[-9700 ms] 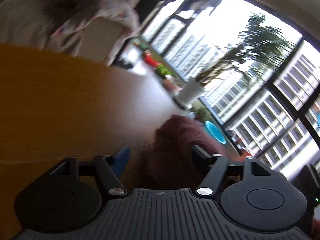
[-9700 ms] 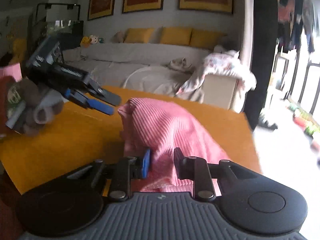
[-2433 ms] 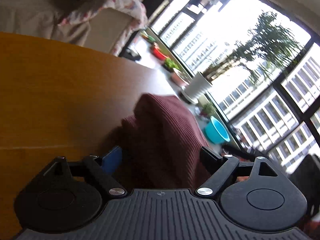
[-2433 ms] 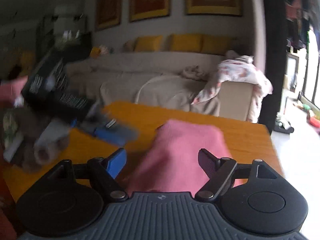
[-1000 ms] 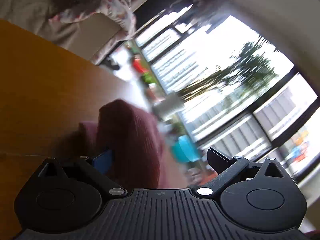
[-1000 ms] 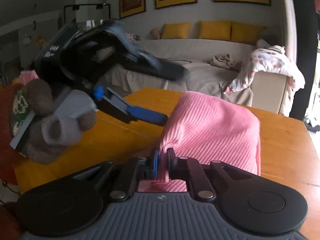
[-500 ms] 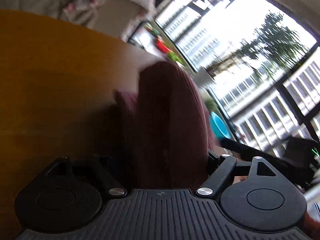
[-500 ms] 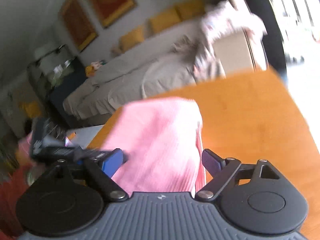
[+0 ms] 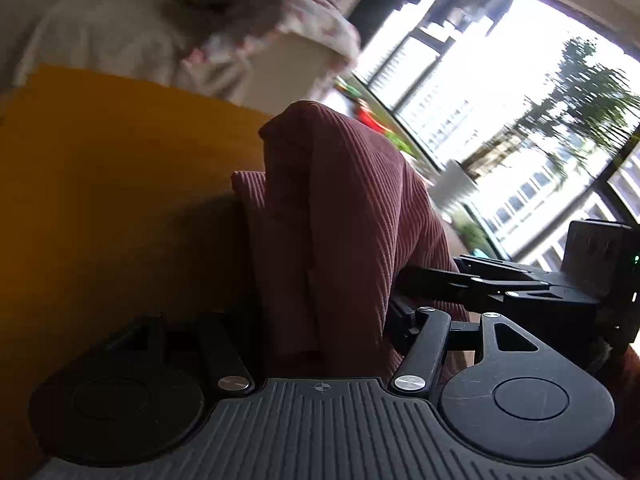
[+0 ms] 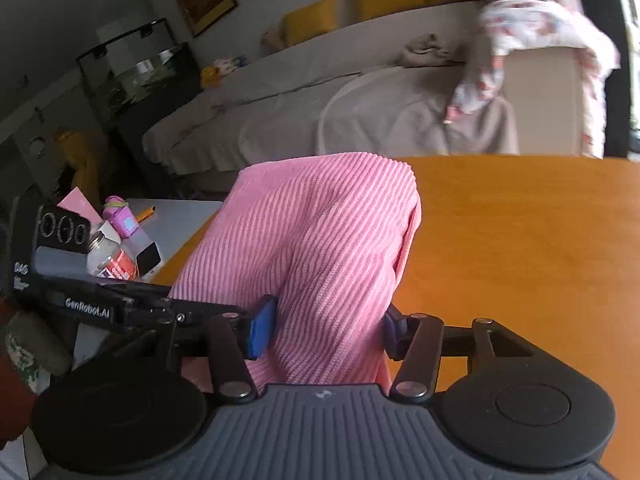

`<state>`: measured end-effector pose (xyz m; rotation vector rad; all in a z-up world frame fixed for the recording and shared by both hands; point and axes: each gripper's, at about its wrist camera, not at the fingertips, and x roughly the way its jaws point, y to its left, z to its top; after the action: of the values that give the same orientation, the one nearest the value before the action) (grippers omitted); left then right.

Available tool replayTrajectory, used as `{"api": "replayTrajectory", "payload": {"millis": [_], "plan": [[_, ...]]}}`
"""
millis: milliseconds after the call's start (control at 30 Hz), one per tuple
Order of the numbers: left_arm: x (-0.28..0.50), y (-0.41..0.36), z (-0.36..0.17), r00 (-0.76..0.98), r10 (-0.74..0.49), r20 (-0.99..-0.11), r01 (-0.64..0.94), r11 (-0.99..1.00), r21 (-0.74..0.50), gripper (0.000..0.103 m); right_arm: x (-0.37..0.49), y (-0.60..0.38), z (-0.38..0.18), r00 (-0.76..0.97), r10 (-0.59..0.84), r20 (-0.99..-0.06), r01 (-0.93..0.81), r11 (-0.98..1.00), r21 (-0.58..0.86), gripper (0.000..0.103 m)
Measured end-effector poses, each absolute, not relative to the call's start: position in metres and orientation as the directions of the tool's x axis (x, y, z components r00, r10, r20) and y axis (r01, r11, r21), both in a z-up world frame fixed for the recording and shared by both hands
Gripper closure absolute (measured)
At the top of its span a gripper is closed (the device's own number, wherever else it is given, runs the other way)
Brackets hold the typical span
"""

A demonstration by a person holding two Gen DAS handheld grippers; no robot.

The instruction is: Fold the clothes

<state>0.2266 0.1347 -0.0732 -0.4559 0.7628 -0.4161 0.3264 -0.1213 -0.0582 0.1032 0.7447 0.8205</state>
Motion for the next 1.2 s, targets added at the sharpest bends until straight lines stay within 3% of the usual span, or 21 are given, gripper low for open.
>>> {"api": "replayTrajectory", "payload": {"millis": [167, 300, 433, 533, 633, 700, 767, 867, 967, 1033, 1100, 1200], "plan": [[0.239, 0.18, -0.069, 0.706, -0.456, -0.542, 0.132, 0.837, -0.532, 0.036, 0.379, -0.07, -0.066, 0.423, 0.722, -0.548, -0.657, 0.661, 0.363, 0.046], [0.224, 0.201, -0.035, 0.734, -0.465, -0.496, 0.193, 0.842, -0.504, 0.027, 0.397, -0.065, -0.061, 0.459, 0.688, -0.562, -0.657, 0.689, 0.306, 0.042], [0.223, 0.207, 0.022, 0.78, -0.538, -0.319, 0.346, 0.796, -0.496, 0.012, 0.383, -0.071, -0.046, 0.555, 0.63, -0.543, -0.68, 0.719, 0.14, 0.036], [0.261, 0.195, 0.039, 0.757, -0.595, -0.268, 0.43, 0.764, -0.482, 0.011, 0.36, -0.064, -0.031, 0.625, 0.611, -0.486, -0.682, 0.731, 0.041, 0.036], [0.31, 0.193, 0.018, 0.716, -0.616, -0.329, 0.371, 0.735, -0.567, 0.015, 0.333, -0.052, -0.021, 0.629, 0.64, -0.441, -0.72, 0.693, -0.023, 0.036], [0.332, 0.196, -0.007, 0.698, -0.588, -0.41, 0.297, 0.758, -0.581, 0.02, 0.322, -0.038, -0.024, 0.596, 0.663, -0.453, -0.755, 0.654, -0.037, 0.036], [0.345, 0.2, -0.035, 0.677, -0.562, -0.475, 0.237, 0.777, -0.583, 0.024, 0.318, -0.017, -0.039, 0.551, 0.65, -0.524, -0.784, 0.619, -0.056, 0.036], [0.348, 0.213, -0.057, 0.693, -0.561, -0.453, 0.22, 0.762, -0.609, 0.032, 0.315, 0.007, -0.069, 0.57, 0.592, -0.57, -0.78, 0.609, -0.147, 0.032], [0.347, 0.225, -0.044, 0.718, -0.536, -0.443, 0.181, 0.759, -0.625, 0.029, 0.317, -0.005, -0.054, 0.53, 0.641, -0.556, -0.789, 0.612, -0.047, 0.031], [0.328, 0.227, -0.027, 0.753, -0.485, -0.446, 0.157, 0.789, -0.593, 0.009, 0.321, -0.029, -0.035, 0.483, 0.702, -0.524, -0.787, 0.61, 0.092, 0.027], [0.293, 0.228, -0.014, 0.775, -0.461, -0.432, 0.153, 0.801, -0.579, 0.006, 0.322, -0.07, -0.02, 0.494, 0.741, -0.454, -0.735, 0.635, 0.237, 0.017], [0.252, 0.217, -0.016, 0.765, -0.492, -0.417, 0.148, 0.763, -0.629, 0.005, 0.336, -0.121, -0.021, 0.527, 0.753, -0.393, -0.611, 0.658, 0.44, 0.017]]}}
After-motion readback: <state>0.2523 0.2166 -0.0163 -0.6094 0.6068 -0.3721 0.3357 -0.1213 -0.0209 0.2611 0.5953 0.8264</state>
